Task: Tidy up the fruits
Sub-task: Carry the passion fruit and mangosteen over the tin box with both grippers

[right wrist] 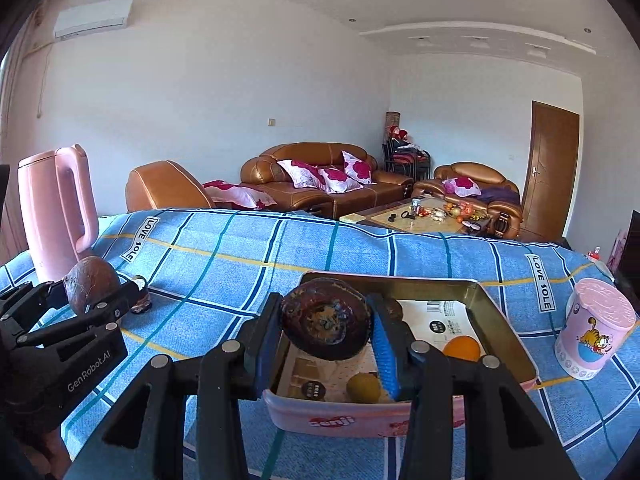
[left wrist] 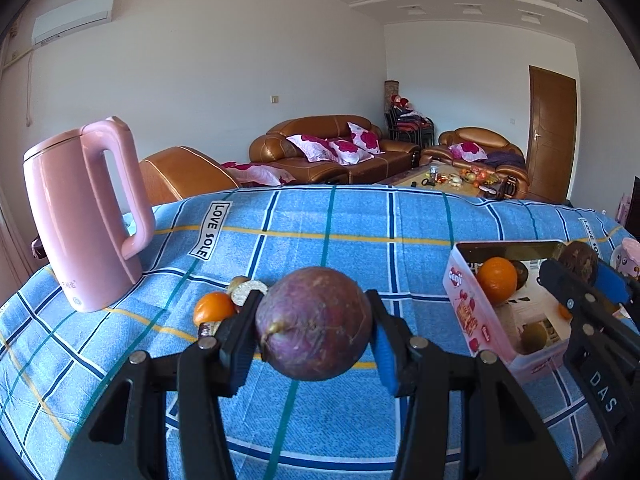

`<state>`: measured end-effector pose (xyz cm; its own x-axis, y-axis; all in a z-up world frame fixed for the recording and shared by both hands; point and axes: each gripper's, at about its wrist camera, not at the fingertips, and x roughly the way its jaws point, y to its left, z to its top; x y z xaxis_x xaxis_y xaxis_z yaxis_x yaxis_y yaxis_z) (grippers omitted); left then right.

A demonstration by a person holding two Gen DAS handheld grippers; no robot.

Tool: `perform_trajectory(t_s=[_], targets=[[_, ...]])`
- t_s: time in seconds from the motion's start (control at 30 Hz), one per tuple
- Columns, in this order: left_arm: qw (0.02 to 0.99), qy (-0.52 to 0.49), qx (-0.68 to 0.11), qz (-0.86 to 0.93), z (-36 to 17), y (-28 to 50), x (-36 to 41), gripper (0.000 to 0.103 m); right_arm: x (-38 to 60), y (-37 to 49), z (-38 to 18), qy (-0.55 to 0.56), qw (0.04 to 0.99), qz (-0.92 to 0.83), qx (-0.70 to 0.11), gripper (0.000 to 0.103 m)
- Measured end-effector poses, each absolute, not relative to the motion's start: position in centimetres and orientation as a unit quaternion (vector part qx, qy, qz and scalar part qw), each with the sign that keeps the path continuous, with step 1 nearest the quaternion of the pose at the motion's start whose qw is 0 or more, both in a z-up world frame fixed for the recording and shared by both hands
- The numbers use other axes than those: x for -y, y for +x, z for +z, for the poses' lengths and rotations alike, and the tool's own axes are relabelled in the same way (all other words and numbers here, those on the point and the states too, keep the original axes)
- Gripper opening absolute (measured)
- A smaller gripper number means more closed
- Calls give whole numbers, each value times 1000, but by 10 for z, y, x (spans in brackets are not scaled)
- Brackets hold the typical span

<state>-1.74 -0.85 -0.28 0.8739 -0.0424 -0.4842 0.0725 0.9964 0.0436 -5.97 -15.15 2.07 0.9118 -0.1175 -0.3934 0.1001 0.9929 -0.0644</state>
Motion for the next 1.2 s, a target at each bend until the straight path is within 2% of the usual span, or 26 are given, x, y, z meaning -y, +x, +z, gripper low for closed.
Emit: perform_trajectory(t_s=[1.2], targets=[[953, 61, -266, -132, -2, 3, 143, 52, 279, -44, 27, 11, 962, -175, -210, 45]])
